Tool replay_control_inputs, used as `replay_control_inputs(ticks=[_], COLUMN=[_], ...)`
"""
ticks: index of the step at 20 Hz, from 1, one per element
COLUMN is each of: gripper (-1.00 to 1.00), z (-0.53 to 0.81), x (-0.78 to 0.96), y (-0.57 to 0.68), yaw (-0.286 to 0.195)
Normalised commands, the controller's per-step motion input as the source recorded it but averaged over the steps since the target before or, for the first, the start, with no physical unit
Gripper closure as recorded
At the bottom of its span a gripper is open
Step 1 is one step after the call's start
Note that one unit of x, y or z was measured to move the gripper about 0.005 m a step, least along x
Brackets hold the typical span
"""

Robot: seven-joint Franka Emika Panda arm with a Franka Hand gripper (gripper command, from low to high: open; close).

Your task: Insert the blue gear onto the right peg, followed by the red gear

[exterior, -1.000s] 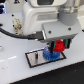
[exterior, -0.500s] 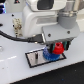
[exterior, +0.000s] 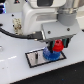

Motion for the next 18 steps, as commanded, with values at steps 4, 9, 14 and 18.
replay_control_inputs(ticks=[4, 9, 14, 18], gripper=[1.0, 1.0, 1.0, 1.0], z=[0.02, 0.07, 0.11, 0.0], x=[0.06, 0.07, 0.16, 0.09], y=[-0.18, -0.09, -0.12, -0.07], yaw=[0.0, 0.0, 0.0, 0.0])
